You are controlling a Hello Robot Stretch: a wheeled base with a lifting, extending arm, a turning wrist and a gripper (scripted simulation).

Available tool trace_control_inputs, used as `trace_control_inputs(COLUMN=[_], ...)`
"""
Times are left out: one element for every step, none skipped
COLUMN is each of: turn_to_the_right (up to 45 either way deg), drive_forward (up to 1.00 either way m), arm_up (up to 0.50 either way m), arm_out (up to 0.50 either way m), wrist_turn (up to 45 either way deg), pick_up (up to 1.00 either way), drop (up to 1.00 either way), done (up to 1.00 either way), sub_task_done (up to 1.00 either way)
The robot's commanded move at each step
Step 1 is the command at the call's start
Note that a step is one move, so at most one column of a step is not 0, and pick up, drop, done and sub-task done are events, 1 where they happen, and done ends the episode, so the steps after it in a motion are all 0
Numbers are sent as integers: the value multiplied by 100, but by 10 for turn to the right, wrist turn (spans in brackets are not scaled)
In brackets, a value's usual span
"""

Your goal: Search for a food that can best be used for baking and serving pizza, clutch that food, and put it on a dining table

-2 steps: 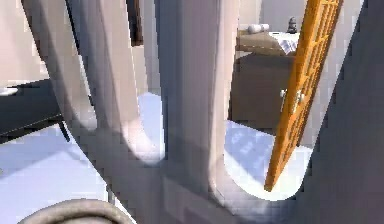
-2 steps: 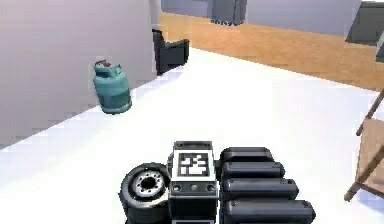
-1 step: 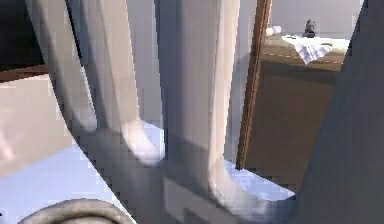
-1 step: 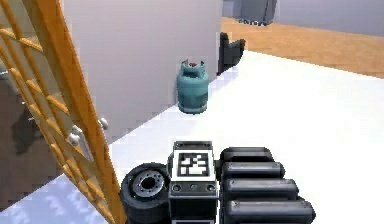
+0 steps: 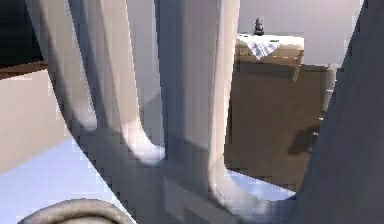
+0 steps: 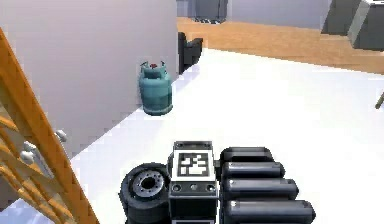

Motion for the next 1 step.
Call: trace_control_inputs(turn_to_the_right=[0], drive_forward=[25], arm_up=[0], arm_out=[0], wrist_turn=[0], pick_up=[0], drop=[0], done=[0], sub_task_done=[0])
